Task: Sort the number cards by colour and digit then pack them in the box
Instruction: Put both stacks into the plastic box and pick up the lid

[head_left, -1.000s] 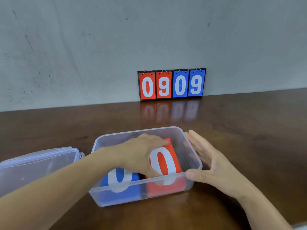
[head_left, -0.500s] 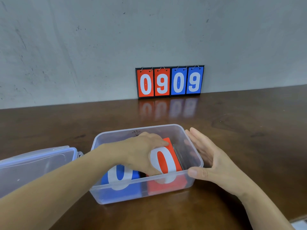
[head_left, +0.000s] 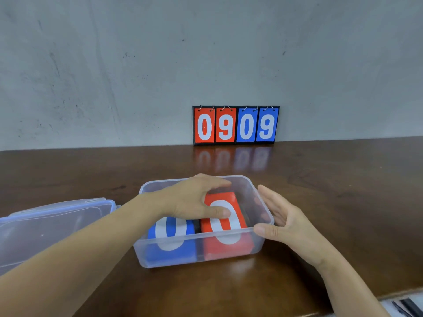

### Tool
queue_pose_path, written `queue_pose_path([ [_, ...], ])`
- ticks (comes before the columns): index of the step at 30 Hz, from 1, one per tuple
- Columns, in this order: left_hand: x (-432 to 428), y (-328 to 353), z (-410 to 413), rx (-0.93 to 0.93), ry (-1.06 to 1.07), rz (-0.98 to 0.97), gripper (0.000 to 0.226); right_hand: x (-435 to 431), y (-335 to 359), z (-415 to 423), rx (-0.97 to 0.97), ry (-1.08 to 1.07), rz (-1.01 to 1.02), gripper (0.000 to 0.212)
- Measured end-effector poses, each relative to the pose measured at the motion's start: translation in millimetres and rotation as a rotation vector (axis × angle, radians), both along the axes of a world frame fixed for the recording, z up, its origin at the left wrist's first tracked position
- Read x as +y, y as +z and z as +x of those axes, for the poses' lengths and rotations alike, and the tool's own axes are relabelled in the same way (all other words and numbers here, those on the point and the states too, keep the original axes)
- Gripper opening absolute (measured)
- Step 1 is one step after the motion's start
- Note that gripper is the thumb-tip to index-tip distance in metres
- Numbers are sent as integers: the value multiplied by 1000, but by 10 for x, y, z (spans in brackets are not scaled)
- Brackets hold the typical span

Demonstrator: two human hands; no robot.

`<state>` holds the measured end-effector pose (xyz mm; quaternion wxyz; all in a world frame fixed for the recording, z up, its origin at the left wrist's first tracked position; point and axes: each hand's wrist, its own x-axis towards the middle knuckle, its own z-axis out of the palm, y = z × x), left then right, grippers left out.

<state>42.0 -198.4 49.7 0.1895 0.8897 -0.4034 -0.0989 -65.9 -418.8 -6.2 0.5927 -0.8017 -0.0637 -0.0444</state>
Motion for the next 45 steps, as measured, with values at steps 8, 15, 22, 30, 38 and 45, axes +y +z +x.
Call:
queue_pose_path([
  [8, 627, 272, -421, -119, 269, -212, 75, -44, 93, -147, 32, -26, -70, 119],
  [15, 1113, 70, -1043, -120, 492, -367, 75, -179, 78, -461, 57, -95, -90, 109],
  [22, 1552, -416, -1683, -133, 655, -261, 85, -51, -169, -881, 95, -274, -223, 46],
  [30, 2208, -485, -1890, -272, 803, -29, 83, 1208, 98, -1074, -53, 32, -827, 55],
  [38, 3082, -394, -1580, -285, 977, 60, 86, 2740, 103, -400, -185, 155, -839, 68],
  [45, 3597, -545, -968, -158, 1051, 99, 134, 3253, -59, 432, 41, -109, -962, 117],
])
